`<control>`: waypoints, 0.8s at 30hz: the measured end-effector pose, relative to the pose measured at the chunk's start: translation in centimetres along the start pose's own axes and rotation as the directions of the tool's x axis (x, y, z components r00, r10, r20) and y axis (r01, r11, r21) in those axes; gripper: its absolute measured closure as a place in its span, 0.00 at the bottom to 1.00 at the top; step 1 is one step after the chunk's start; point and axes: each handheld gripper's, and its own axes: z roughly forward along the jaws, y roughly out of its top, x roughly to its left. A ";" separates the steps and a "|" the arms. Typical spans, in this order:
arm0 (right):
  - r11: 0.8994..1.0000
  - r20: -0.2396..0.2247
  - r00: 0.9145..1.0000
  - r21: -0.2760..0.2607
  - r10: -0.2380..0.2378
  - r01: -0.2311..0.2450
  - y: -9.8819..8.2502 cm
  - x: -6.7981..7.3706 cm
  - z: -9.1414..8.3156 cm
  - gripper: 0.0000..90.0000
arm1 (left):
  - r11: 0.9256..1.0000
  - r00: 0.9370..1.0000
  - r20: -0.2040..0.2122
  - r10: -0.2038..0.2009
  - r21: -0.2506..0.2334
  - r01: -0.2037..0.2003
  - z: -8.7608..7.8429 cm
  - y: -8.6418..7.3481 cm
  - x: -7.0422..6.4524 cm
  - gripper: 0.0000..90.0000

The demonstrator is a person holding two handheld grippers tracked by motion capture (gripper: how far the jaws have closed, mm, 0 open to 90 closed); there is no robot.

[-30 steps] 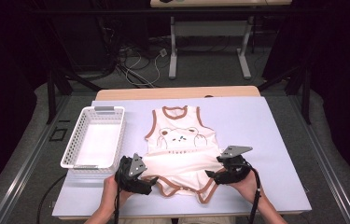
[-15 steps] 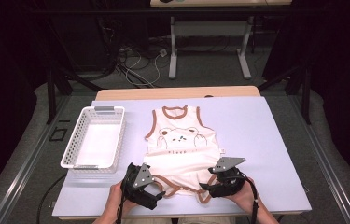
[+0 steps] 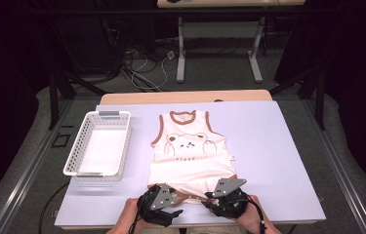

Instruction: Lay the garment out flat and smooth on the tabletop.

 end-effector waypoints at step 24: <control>0.997 0.040 0.999 0.070 0.036 -0.039 -0.6 -1.3 1.7 0.69 | 0.998 0.997 0.042 -0.063 0.021 0.062 0.2 -0.6 1.9 0.87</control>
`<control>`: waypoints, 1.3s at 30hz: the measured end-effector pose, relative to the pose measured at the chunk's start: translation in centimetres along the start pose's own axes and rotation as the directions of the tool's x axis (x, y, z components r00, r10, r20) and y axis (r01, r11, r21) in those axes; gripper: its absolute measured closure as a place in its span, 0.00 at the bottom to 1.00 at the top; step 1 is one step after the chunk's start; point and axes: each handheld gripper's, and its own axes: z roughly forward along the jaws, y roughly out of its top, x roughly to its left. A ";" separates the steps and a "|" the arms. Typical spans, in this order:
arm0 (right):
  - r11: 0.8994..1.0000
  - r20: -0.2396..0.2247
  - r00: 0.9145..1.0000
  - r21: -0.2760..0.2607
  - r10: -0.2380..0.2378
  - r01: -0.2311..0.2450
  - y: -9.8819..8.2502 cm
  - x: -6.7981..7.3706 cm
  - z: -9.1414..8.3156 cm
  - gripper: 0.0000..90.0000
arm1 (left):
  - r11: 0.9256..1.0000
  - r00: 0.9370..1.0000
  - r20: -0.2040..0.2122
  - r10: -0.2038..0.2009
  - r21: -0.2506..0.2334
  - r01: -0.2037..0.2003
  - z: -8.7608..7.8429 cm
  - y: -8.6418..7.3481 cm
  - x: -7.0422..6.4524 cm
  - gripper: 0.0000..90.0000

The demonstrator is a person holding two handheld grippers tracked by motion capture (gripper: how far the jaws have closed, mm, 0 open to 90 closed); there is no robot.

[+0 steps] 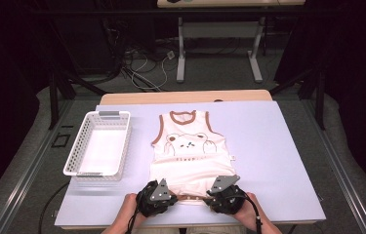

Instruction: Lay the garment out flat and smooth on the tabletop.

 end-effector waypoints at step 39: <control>0.997 -0.016 0.997 0.015 -0.078 0.078 -0.6 2.4 -1.7 0.80 | 0.999 0.996 0.084 0.033 0.013 -0.035 0.4 0.3 -0.9 0.80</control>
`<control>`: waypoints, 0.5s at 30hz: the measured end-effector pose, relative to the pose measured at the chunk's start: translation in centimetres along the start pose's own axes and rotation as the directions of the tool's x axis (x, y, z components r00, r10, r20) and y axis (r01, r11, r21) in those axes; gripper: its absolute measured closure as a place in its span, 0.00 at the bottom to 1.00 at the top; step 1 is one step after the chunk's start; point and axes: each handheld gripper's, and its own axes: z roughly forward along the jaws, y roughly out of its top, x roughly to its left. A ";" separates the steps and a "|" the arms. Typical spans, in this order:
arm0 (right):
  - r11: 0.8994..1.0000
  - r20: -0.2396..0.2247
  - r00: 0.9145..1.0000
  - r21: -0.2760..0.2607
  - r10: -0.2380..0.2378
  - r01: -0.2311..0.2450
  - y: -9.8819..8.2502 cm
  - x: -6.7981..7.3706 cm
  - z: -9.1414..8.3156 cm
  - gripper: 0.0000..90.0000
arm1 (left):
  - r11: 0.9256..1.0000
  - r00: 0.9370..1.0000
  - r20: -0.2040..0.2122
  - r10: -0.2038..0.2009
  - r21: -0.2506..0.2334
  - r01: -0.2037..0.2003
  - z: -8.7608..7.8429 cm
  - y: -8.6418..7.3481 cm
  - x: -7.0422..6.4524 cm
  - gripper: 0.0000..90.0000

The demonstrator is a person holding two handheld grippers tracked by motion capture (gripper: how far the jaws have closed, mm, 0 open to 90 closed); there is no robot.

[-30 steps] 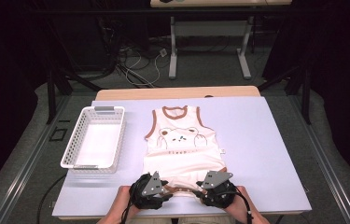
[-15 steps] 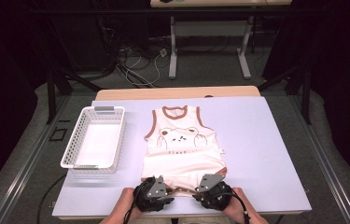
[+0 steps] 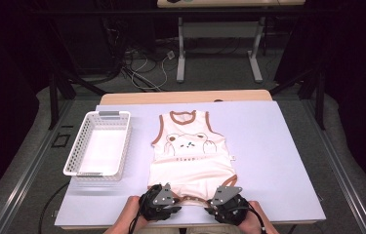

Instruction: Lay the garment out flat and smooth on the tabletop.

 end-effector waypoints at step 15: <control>1.000 -0.037 0.999 -0.002 0.028 -0.028 -0.3 -0.5 0.5 0.98 | 1.000 1.000 0.023 -0.018 0.002 0.018 -0.3 -0.2 0.4 0.99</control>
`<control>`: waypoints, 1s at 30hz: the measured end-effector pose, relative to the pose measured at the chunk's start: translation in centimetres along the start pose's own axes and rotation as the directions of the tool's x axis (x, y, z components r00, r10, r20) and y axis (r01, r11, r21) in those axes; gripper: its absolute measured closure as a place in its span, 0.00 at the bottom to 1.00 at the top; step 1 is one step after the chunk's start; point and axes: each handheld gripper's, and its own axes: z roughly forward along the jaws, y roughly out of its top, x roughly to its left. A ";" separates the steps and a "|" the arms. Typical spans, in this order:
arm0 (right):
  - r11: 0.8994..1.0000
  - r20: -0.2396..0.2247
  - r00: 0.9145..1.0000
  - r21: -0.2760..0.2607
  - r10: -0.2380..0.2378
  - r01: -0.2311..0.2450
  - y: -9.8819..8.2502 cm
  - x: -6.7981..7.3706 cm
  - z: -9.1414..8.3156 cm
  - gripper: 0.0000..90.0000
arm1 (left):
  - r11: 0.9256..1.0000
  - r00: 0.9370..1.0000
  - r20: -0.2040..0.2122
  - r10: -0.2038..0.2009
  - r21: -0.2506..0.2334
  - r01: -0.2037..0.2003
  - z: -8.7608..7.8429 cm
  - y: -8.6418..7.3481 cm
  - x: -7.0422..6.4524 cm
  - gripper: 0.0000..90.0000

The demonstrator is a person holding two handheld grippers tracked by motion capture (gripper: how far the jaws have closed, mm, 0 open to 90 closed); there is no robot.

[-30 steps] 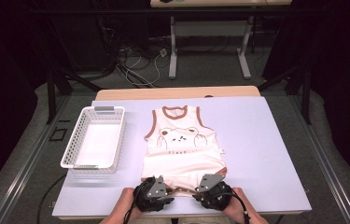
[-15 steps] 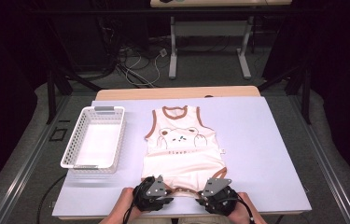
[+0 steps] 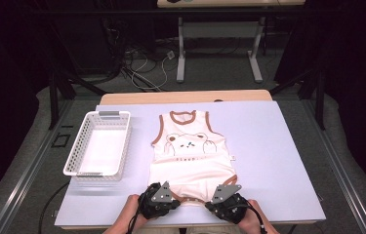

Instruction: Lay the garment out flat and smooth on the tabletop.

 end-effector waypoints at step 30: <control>1.000 -0.150 0.989 0.003 -0.007 0.007 -0.5 0.4 -0.8 0.68 | 1.000 0.993 0.121 -0.008 0.028 0.005 -1.7 -1.3 -1.7 0.84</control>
